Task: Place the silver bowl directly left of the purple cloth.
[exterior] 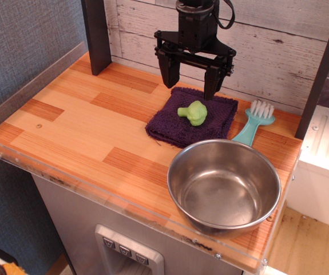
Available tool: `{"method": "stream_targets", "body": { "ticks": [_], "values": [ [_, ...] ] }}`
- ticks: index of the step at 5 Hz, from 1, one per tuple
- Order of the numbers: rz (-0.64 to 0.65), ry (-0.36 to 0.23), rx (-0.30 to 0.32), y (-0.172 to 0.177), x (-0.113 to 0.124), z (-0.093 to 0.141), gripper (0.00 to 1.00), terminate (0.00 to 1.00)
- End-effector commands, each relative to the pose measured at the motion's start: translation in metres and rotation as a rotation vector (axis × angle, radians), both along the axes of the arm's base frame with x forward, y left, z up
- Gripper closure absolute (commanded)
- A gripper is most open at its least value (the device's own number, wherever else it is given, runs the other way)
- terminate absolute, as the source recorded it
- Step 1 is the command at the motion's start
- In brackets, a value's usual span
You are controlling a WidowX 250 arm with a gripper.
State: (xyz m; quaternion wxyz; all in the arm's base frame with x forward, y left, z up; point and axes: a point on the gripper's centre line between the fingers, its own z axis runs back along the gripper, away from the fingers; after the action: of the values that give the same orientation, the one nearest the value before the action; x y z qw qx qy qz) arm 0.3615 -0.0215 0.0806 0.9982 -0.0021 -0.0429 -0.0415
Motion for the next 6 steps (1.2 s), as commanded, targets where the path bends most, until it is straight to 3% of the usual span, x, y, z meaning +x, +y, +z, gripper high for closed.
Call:
{"method": "stream_targets", "body": {
  "ticks": [1, 3, 4, 5, 6],
  "values": [
    [0.0, 0.0, 0.0, 0.0, 0.0, 0.0, 0.0, 0.0],
    [-0.075, -0.082, -0.029, -0.035, -0.042, 0.02, 0.0, 0.0],
    [-0.103, -0.088, -0.022, -0.046, -0.064, 0.021, 0.0, 0.0],
    [-0.103, -0.029, -0.017, -0.045, -0.079, 0.006, 0.0, 0.0],
    [-0.077, 0.071, 0.021, -0.036, -0.09, -0.02, 0.0, 0.0]
  ]
}}
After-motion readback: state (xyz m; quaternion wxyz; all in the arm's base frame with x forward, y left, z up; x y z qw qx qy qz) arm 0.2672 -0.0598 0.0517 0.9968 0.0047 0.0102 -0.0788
